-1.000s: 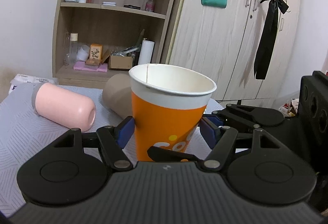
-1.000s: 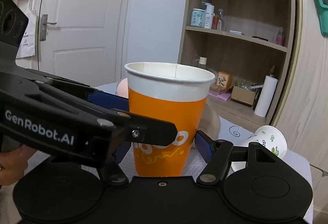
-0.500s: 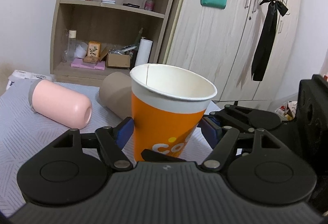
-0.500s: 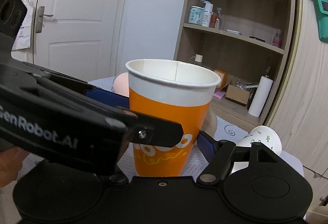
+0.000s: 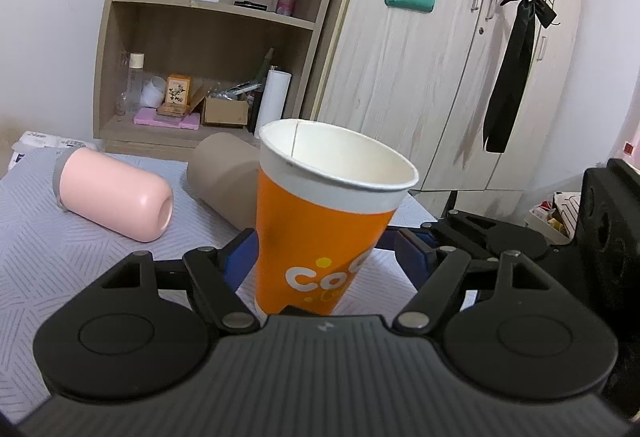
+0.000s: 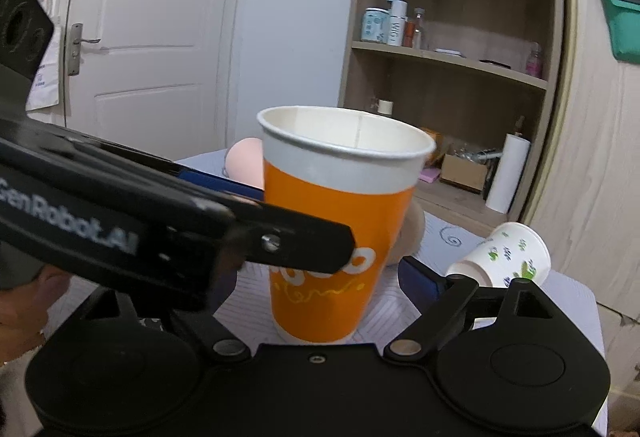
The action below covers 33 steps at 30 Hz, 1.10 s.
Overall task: Flip cup upright
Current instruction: 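Lower the upright orange cup onto the cloth with the right gripper, then open the right gripper and pull it back from the orange cup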
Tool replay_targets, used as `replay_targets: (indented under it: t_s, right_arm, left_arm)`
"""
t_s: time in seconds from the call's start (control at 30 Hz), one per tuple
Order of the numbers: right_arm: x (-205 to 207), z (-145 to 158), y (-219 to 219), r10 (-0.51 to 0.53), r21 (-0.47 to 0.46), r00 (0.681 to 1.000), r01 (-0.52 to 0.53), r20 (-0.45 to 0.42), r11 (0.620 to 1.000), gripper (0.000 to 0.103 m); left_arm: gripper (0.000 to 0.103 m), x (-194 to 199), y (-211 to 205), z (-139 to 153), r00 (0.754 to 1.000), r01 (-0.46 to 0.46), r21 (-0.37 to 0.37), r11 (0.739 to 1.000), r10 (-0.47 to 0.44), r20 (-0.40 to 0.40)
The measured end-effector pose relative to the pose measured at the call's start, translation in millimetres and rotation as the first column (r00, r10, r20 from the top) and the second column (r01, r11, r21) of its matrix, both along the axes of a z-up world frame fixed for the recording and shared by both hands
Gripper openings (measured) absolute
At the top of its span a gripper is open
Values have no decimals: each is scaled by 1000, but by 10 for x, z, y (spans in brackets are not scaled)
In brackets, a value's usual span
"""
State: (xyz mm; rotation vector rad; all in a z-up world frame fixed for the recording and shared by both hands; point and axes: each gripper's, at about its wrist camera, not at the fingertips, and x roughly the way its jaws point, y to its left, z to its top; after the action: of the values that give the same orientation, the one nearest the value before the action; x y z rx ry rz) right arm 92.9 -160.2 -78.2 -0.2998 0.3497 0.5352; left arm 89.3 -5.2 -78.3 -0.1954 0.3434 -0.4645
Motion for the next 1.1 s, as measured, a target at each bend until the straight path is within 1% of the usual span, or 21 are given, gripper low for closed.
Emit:
replay_targets:
  t_s: [0.17, 0.3, 0.37, 0.43, 0.53, 0.63, 0.73, 0.8, 0.93, 1.0, 1.1]
  right_arm:
    - [-135, 16, -83, -48, 6, 999, 48, -8, 999, 92]
    - [-303, 37, -123, -91, 8, 996, 91, -1, 996, 92]
    - [-396, 64, -131, -111, 22, 994, 111, 6, 994, 92]
    - [-466, 101, -147, -125, 32, 992, 124, 8, 992, 92]
    - [-579, 164, -161, -143, 49, 990, 142, 11, 989, 92]
    - [-684, 241, -201, -158, 79, 987, 156, 18, 985, 92]
    - [-799, 331, -185, -212, 78, 975, 206, 67, 975, 92]
    - [-858, 388, -168, -231, 92, 969, 224, 85, 970, 92]
    - [-956, 465, -141, -270, 105, 959, 260, 85, 960, 92]
    - [-1018, 487, -130, -289, 100, 953, 280, 90, 955, 92]
    - [-1055, 506, -134, -328, 105, 943, 321, 56, 941, 93]
  left_arm:
    - [76, -114, 45, 29, 1000, 10, -7, 1000, -10, 7]
    - [77, -217, 117, 86, 1000, -18, 0, 1000, 18, 11]
    - [80, -295, 160, 114, 1000, -18, 2, 1000, 18, 19]
    - [81, -375, 207, 144, 999, -28, -1, 1000, 28, 16]
    - [82, -494, 258, 201, 998, -55, 18, 998, 55, 11]
    - [87, -605, 318, 260, 996, -88, 31, 996, 88, 1]
    - [90, -692, 364, 284, 994, -108, 25, 994, 108, -4]
    - [90, -744, 384, 288, 992, -129, 24, 991, 129, -10]
    - [91, -812, 418, 334, 986, -164, 42, 986, 165, -10]
    - [94, -856, 447, 341, 983, -180, 50, 982, 181, -11]
    - [95, -928, 480, 348, 978, -207, 62, 976, 208, -7]
